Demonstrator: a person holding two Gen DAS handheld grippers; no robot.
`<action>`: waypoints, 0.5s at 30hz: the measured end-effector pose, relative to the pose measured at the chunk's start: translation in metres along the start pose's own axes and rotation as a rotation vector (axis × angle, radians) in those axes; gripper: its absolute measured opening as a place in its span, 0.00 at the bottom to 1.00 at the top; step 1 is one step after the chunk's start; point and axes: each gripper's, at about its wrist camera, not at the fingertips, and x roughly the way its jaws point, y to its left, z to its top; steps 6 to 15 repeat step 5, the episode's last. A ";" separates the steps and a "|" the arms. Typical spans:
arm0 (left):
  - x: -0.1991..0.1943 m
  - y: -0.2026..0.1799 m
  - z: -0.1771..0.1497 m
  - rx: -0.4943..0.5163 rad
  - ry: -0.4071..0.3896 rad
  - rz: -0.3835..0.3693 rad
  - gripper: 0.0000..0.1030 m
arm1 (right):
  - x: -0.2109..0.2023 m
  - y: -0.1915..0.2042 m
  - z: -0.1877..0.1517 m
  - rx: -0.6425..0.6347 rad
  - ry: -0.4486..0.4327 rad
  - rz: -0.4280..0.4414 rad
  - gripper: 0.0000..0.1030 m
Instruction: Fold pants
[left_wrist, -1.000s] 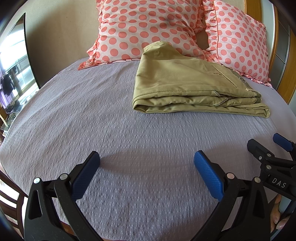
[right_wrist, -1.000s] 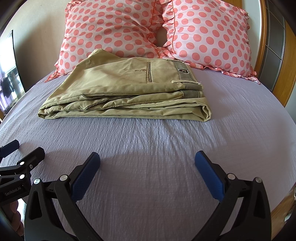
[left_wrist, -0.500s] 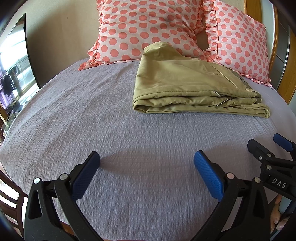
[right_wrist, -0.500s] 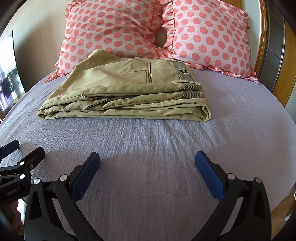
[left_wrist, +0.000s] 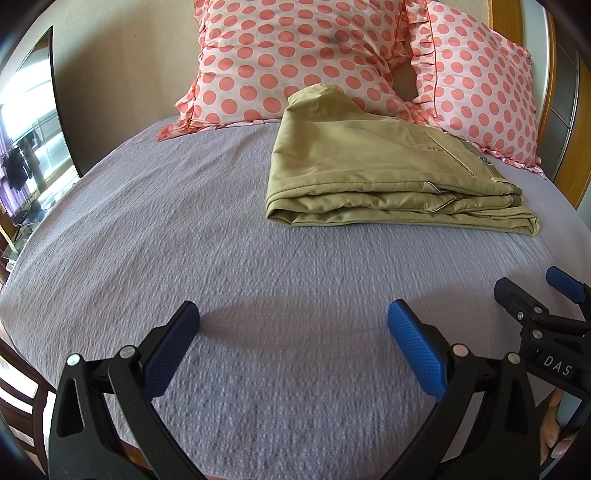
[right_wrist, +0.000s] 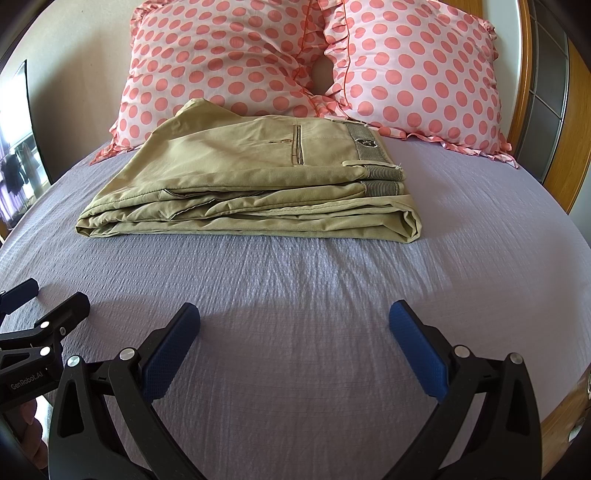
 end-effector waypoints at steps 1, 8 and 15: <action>0.000 0.000 0.000 0.000 0.000 0.000 0.98 | 0.000 0.000 0.000 0.000 0.000 0.000 0.99; 0.000 0.000 0.000 -0.001 0.000 0.000 0.98 | 0.000 0.000 0.000 0.000 0.000 0.000 0.99; 0.000 0.000 0.000 -0.001 0.000 0.000 0.98 | 0.000 0.000 0.000 0.000 0.000 0.000 0.99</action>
